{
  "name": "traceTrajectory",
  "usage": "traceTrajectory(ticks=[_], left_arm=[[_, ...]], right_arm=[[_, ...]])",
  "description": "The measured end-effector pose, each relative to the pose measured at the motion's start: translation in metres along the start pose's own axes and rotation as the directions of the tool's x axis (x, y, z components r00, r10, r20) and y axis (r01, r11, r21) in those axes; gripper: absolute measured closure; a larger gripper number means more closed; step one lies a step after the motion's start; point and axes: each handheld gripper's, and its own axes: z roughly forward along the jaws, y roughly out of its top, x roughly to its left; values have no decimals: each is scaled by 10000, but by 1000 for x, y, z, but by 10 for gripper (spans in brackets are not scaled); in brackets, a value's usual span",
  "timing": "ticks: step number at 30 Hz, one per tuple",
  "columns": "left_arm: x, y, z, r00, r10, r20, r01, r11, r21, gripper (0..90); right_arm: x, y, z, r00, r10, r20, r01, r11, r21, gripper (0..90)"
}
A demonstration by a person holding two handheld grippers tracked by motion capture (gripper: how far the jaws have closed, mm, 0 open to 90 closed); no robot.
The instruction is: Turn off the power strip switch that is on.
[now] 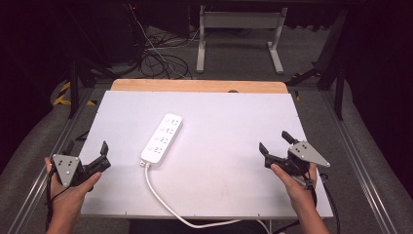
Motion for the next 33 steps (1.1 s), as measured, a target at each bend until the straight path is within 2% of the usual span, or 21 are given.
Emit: traceTrajectory(ticks=[8,11,13,18,20,21,23,28,33], left_arm=[[0,1,0,9999,-27,121,26,9999,125,105],[0,1,-1,9996,3,275,-8,9998,195,201],[0,2,-1,9997,79,231,-82,9998,169,267],[-1,4,-1,9992,-34,404,24,9997,248,433],[2,6,-2,9971,-240,720,201,9983,556,479],[3,6,-2,9965,-214,813,162,9979,635,505],[4,7,-3,9950,-251,966,190,9978,627,583],[10,9,-4,9938,-300,1074,245,9983,525,739],[11,11,-5,9935,-290,1105,220,9977,637,885]], right_arm=[[1,1,0,10000,-32,-3,32,10000,-72,117],[0,1,-1,10000,-29,9,29,10000,-72,117],[0,1,-1,10000,-27,4,27,10000,-77,118],[1,1,0,10000,12,-72,-13,9999,-136,116],[1,1,-1,10000,-15,-97,13,9998,-182,115],[1,1,-1,10000,-11,-96,9,9998,-191,114],[1,1,-1,10000,-4,-87,2,9998,-218,114],[1,1,-1,10000,-7,-89,5,9998,-223,114],[1,1,0,9999,-3,-108,1,9998,-187,114]])
